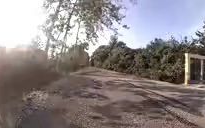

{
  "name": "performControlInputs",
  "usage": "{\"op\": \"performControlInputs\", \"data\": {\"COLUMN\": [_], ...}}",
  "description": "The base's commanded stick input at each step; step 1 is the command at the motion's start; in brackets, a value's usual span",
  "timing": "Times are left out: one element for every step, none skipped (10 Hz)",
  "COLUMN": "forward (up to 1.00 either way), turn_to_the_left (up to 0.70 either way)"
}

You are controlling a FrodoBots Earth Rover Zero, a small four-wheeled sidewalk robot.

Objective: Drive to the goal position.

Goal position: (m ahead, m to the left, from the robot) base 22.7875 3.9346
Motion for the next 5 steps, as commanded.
{"op": "performControlInputs", "data": {"forward": [0.70, 0.70, 0.70, 0.70, 0.70], "turn_to_the_left": [0.20, 0.27, 0.03, 0.02, 0.02]}}
